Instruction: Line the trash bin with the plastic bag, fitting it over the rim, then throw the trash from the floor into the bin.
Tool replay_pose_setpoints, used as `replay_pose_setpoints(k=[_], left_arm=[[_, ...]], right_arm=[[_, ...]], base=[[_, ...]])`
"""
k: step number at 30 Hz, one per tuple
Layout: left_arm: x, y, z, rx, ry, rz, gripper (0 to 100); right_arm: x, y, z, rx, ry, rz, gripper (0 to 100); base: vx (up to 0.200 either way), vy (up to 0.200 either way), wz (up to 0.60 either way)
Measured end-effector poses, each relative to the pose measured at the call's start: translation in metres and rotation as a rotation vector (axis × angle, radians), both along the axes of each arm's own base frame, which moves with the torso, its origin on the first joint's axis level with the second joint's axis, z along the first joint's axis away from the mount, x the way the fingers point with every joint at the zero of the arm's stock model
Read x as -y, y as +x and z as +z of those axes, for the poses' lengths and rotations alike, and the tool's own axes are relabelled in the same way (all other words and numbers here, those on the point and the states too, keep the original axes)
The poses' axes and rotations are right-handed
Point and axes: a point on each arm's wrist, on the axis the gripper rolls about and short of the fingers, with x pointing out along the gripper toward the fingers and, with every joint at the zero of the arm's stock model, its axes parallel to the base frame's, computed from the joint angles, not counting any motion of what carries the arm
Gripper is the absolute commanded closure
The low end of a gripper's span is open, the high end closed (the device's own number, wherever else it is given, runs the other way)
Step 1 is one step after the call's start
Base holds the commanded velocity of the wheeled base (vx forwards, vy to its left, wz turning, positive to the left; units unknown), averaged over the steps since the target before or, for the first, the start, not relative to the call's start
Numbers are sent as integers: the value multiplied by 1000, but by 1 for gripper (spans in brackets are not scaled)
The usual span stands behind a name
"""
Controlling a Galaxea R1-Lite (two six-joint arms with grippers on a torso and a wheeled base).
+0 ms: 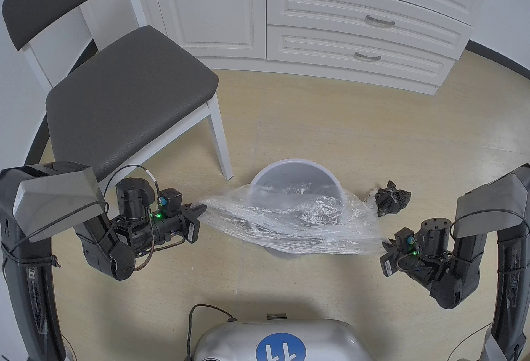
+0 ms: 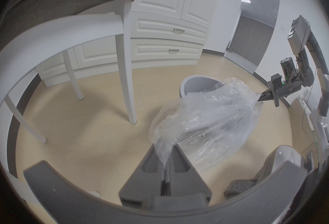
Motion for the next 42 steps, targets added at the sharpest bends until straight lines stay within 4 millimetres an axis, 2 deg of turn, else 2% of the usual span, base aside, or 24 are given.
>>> replay_pose_setpoints(k=[7,18,35,39,42], left_arm=[[1,-1,1,12,-8,1,100],[1,-4,5,21,-11,-7,100],[4,-3,7,32,-16,-12,100],[10,-4,4,25,-14,-27,100],[14,-8,-1,11,-8,-40,100]], right_arm=[[-26,12,7,78,74,-58,100],[-47,39,12,171,230,-94,100],[-46,80,-3,251,290,-162,100],[-42,85,-9,252,280,-189,100],[-36,81,-18,196,245,-206,100]], base=[[0,0,0],[0,0,0],[0,0,0],[0,0,0],[0,0,0]])
